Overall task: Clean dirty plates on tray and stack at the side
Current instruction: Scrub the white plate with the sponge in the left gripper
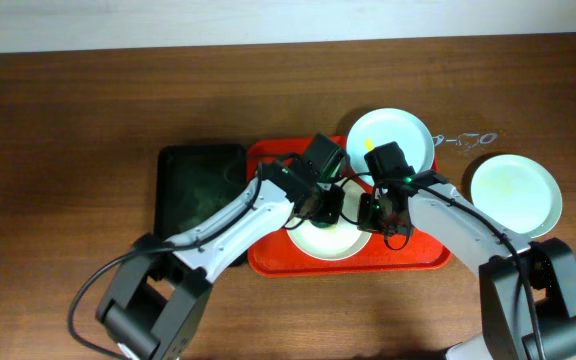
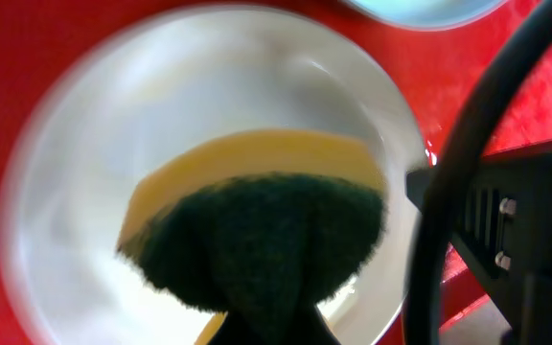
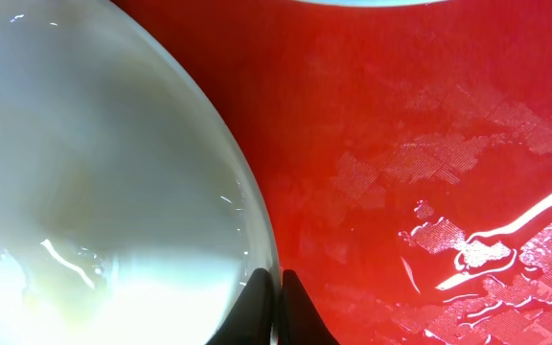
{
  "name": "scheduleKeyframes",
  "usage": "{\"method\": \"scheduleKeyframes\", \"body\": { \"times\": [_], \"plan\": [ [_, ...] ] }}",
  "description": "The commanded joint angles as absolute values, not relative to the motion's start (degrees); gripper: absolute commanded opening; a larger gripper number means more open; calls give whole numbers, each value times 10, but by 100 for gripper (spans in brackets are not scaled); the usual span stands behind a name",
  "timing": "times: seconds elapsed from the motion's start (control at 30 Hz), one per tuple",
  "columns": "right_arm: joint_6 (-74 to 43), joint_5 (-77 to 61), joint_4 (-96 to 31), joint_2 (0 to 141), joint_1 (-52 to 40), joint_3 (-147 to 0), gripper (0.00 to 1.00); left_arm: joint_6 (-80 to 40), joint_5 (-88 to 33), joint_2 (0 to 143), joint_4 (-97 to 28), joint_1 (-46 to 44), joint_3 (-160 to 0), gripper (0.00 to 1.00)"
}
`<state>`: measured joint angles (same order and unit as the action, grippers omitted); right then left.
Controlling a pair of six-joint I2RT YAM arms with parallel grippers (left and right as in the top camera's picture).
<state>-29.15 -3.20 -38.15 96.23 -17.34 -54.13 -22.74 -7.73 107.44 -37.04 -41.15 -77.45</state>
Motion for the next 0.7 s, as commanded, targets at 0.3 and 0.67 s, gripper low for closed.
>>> {"method": "scheduleKeyframes", "body": {
  "times": [0.3,0.67],
  "plan": [
    [-292,-45,-377,969,-180,-549,4,-228,-111,1206,-382,-415,-787,0],
    [-292,-45,-377,969,-180,-549,4,-194,-277,1131,-394,-355,-805,0]
  ]
}}
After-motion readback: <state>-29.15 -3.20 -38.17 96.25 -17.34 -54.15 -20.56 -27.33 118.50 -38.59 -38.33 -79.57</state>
